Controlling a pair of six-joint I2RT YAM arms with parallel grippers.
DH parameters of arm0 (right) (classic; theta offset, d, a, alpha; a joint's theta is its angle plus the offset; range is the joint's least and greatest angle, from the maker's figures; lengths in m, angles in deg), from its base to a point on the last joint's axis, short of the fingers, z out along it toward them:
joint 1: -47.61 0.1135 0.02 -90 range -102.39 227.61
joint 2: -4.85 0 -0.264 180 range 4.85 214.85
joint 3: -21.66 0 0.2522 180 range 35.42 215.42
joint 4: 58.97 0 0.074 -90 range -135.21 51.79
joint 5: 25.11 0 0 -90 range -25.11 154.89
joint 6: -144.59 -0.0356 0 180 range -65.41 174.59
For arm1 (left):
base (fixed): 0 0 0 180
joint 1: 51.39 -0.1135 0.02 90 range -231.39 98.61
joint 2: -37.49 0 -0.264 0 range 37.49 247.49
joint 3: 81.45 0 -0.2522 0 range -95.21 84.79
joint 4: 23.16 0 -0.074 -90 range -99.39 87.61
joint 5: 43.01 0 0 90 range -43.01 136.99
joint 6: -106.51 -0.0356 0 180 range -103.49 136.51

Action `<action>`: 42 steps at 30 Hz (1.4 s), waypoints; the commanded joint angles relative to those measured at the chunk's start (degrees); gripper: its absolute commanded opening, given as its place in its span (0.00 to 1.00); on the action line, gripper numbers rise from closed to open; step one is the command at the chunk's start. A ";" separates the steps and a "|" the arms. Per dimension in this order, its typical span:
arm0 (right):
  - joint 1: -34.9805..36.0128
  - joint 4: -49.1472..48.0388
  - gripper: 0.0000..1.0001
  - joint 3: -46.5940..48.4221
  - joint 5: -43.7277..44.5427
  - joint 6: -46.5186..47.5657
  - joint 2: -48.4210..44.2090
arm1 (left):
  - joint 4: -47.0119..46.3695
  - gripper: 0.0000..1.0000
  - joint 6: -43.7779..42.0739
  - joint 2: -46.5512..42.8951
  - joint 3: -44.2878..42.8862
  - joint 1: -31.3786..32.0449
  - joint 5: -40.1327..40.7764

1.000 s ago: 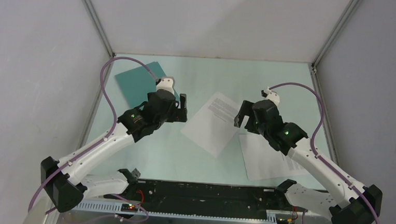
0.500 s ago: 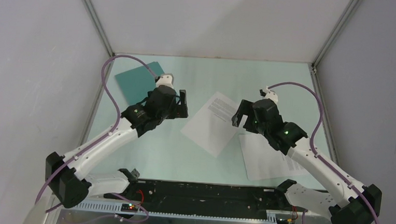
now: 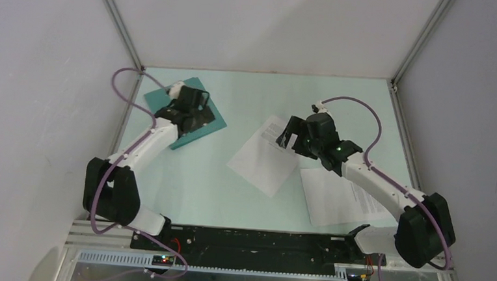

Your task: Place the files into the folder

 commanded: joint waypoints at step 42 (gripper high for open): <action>3.53 -14.38 1.00 18.46 -19.26 8.41 29.31 | -7.45 1.00 7.03 61.91 -69.25 -37.71 -9.87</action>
